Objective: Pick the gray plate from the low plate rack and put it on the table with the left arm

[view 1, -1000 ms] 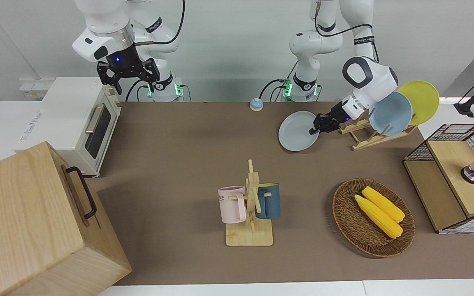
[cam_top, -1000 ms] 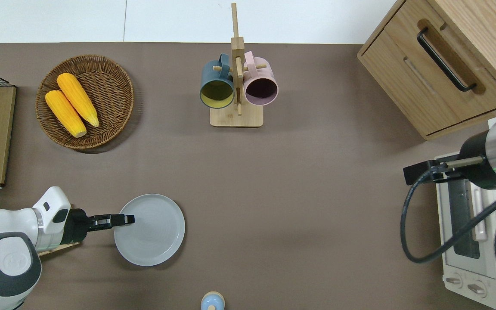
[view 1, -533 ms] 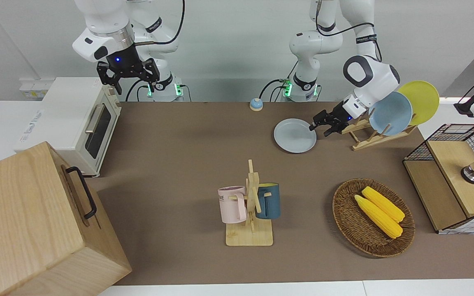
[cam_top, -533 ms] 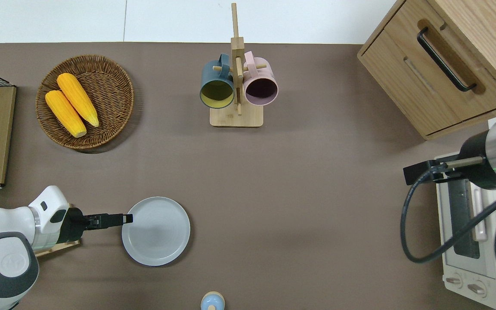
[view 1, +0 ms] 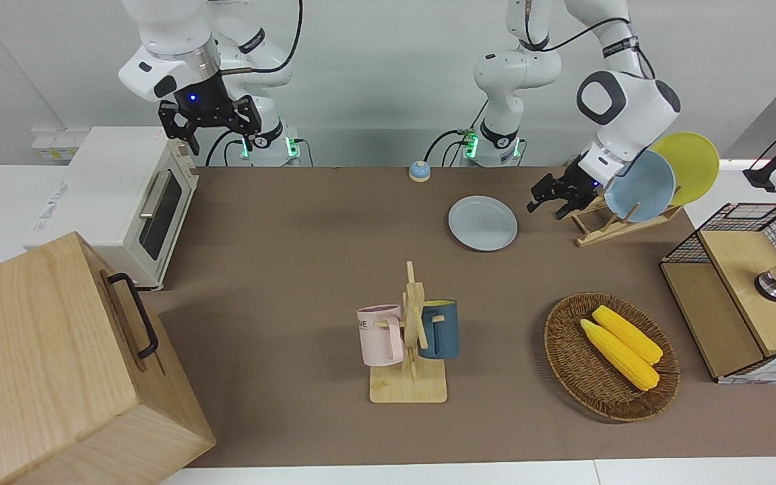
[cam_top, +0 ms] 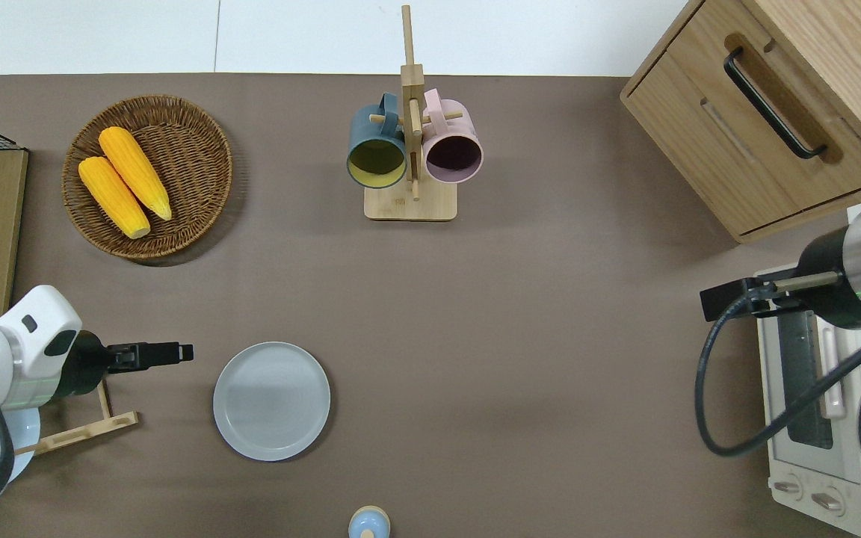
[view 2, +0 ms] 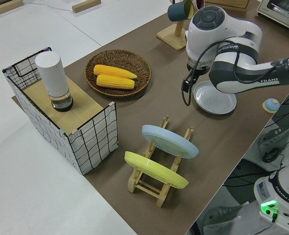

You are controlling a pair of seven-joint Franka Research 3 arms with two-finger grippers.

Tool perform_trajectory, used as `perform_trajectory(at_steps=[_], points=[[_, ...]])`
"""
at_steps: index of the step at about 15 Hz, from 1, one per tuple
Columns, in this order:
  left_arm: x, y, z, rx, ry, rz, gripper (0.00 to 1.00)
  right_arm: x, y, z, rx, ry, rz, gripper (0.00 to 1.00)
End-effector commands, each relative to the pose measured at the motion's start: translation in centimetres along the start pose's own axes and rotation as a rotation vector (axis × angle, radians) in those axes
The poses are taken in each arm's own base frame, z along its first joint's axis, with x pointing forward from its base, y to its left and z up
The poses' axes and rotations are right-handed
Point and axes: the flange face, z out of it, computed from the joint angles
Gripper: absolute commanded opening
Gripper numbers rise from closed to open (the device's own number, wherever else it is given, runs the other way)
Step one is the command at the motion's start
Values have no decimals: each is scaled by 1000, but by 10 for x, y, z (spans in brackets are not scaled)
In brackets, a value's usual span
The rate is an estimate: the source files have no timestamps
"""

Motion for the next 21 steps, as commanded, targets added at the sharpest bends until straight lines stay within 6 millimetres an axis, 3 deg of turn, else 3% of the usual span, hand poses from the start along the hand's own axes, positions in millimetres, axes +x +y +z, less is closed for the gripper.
perform_trajectory(at_steps=[1,9,14,17,21], points=[[22,27,-57,100,-25,-29,998,-2,1,-3,10,-5,1,990],[43,68,-155,200,16,-38,998,-2,1,-3,10,-5,1,990],[39,82,-195,253,27,-13,998,-2,1,-3,10,-5,1,987],[40,103,-195,445,-9,58,998,-2,1,-3,10,-5,1,987],[35,111,-188,473,-42,71,995,-2,1,-3,10,-5,1,990]])
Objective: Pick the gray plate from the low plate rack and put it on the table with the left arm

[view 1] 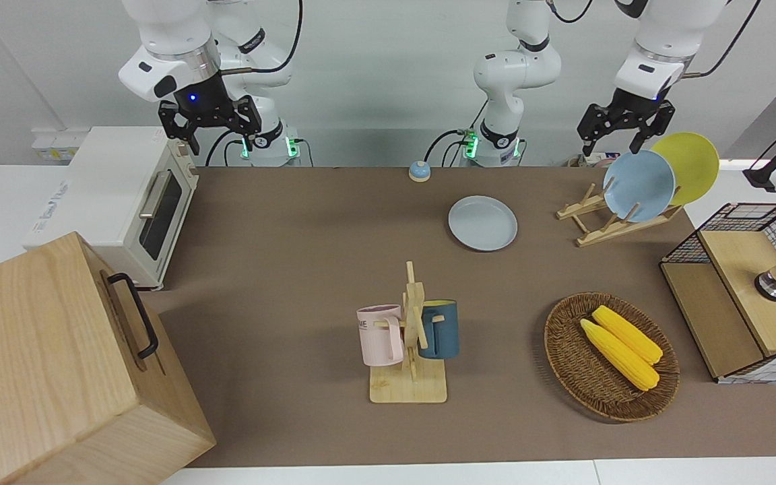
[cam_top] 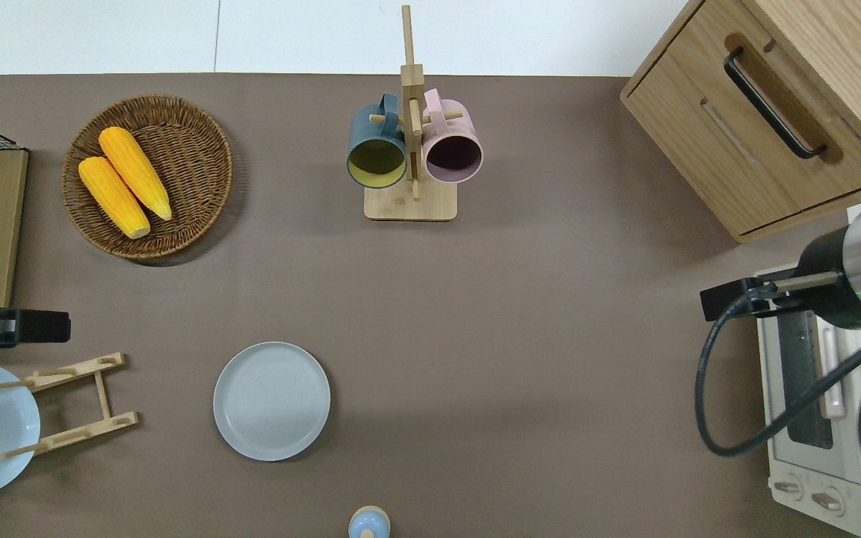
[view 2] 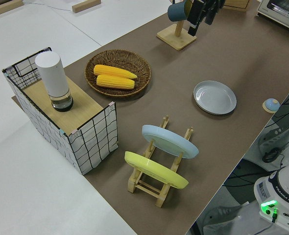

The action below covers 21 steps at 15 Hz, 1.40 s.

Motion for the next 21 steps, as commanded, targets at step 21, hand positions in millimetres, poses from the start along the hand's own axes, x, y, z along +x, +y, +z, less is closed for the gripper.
perform_trajectory(at_steps=[21], points=[[27,31,10,-52,39,44,993,-2,1,-3,10,-5,1,987]])
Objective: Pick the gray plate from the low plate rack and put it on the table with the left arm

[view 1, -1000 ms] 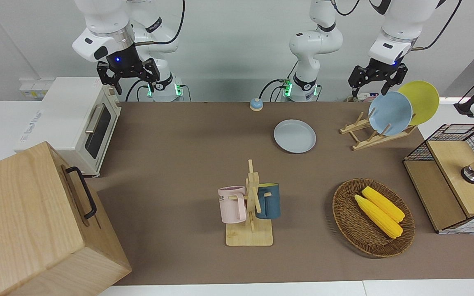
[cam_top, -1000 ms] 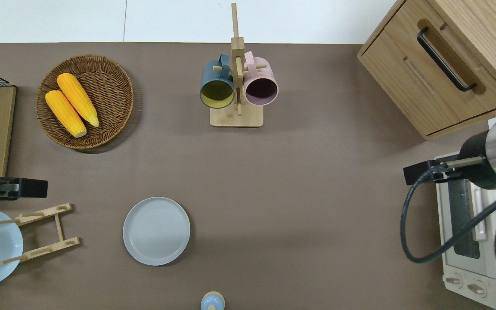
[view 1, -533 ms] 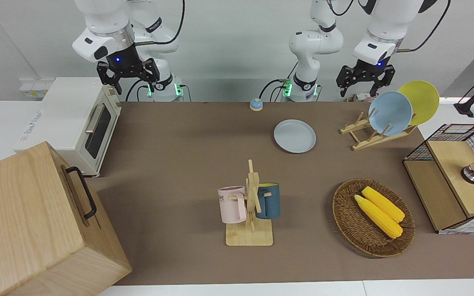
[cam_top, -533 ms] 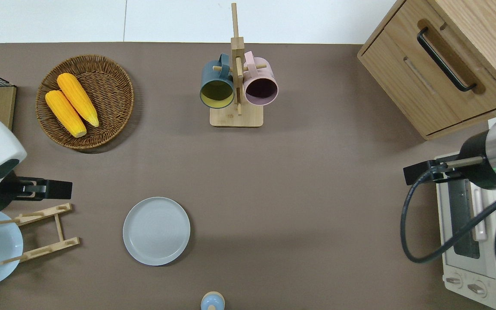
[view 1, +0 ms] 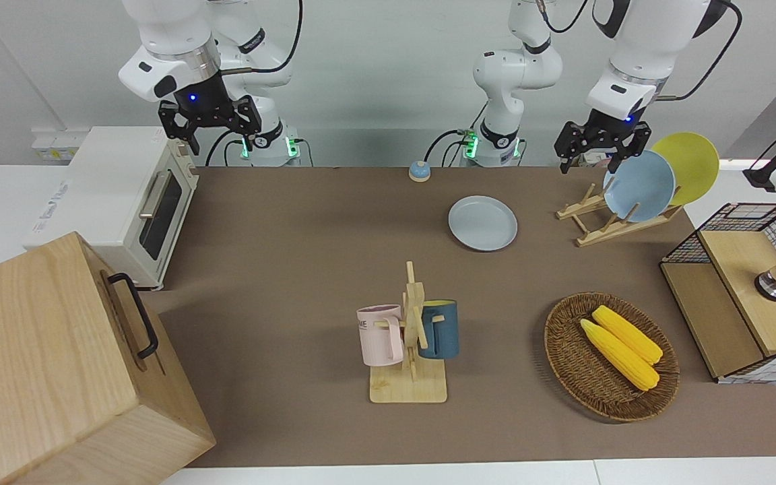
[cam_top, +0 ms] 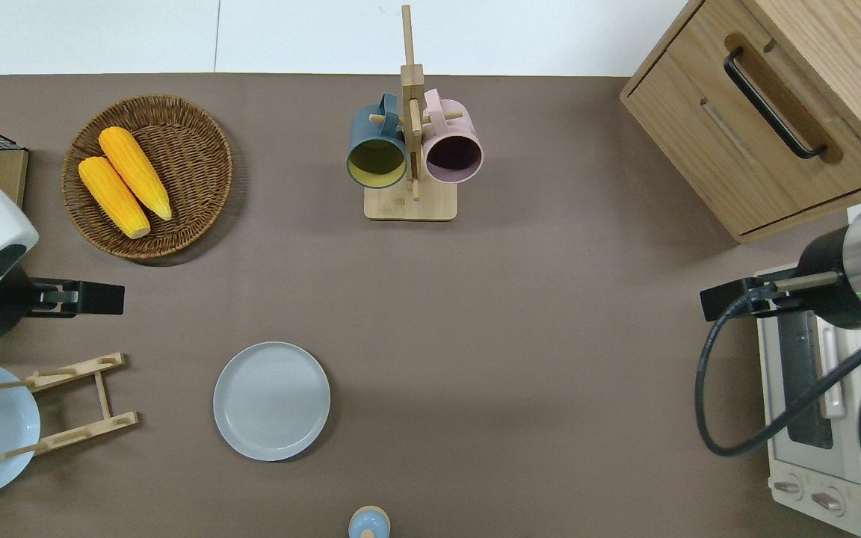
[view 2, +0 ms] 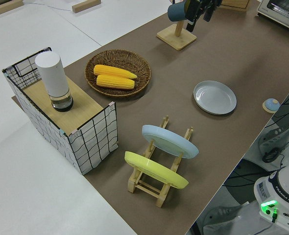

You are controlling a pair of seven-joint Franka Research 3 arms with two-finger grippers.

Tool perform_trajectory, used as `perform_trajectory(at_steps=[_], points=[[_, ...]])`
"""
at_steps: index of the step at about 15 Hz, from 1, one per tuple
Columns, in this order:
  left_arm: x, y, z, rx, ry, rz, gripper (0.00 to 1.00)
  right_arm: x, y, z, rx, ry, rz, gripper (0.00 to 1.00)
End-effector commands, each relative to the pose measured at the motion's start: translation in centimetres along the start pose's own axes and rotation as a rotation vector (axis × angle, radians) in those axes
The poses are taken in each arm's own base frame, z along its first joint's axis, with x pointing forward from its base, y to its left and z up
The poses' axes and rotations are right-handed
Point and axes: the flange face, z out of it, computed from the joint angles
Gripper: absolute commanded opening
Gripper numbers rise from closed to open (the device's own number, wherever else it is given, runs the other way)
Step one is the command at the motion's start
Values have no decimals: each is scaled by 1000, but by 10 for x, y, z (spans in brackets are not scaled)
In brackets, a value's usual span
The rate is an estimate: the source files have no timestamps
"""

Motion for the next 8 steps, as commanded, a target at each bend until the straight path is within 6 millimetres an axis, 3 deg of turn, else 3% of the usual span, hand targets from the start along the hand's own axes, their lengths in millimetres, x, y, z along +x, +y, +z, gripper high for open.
perform_trajectory(at_steps=[1,8], points=[[2,-4,-8,-14,10,2,993,-2,1,-3,10,-5,1,990],[0,-9,-7,-12,-1,-7,993,-2,1,-3,10,-5,1,987]])
